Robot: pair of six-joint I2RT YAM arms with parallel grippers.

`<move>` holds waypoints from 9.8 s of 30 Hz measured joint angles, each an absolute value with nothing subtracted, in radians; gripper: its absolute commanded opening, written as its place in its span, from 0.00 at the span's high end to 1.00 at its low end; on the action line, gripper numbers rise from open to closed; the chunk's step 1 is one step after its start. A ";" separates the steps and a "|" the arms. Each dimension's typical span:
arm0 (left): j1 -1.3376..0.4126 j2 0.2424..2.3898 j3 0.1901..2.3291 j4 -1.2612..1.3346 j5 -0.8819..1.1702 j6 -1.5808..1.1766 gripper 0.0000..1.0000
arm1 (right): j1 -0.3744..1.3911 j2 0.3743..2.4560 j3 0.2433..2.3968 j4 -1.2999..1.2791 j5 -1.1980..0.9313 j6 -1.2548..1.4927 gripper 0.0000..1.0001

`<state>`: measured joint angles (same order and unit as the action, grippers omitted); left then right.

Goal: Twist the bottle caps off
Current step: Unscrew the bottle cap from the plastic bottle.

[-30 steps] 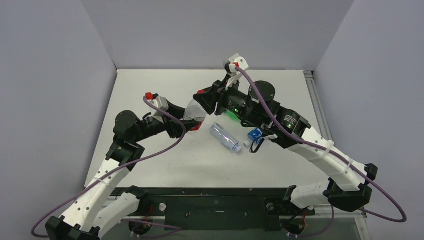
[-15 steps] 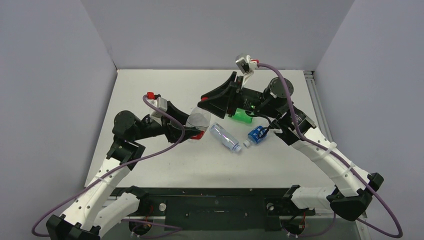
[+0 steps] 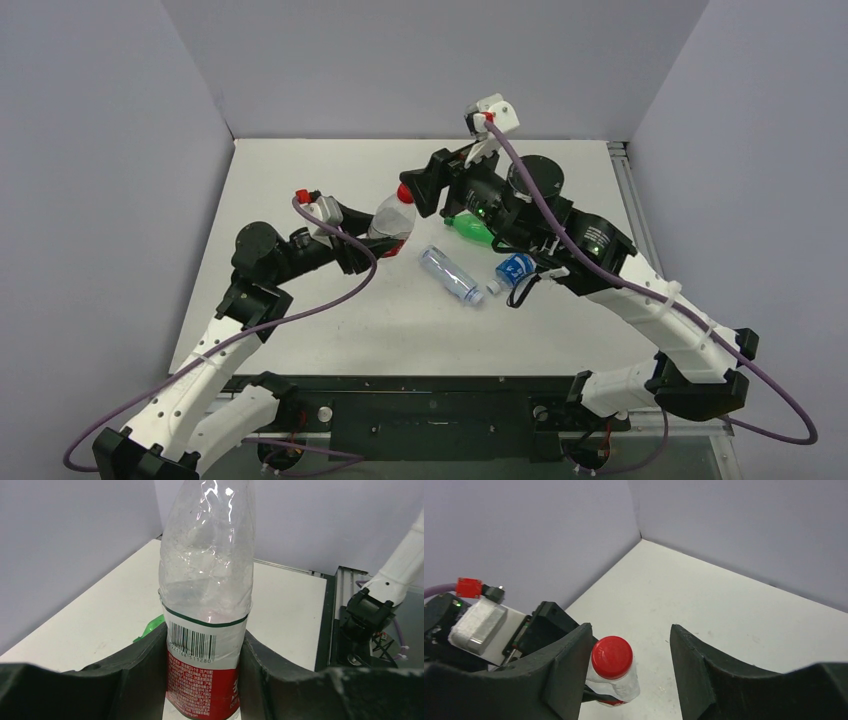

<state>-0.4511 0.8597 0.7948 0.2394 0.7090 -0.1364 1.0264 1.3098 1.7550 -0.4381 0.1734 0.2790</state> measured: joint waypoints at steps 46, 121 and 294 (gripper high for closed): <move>-0.455 0.899 0.839 0.256 0.764 -0.242 0.82 | 1.131 1.412 1.717 -0.425 0.236 0.273 0.56; -0.468 0.918 0.934 0.271 0.916 -0.467 1.00 | 0.930 1.316 1.524 -0.023 -0.452 0.416 1.00; -0.546 0.928 0.947 0.184 1.055 -0.305 1.00 | 0.758 1.246 1.656 -0.252 -0.779 0.226 1.00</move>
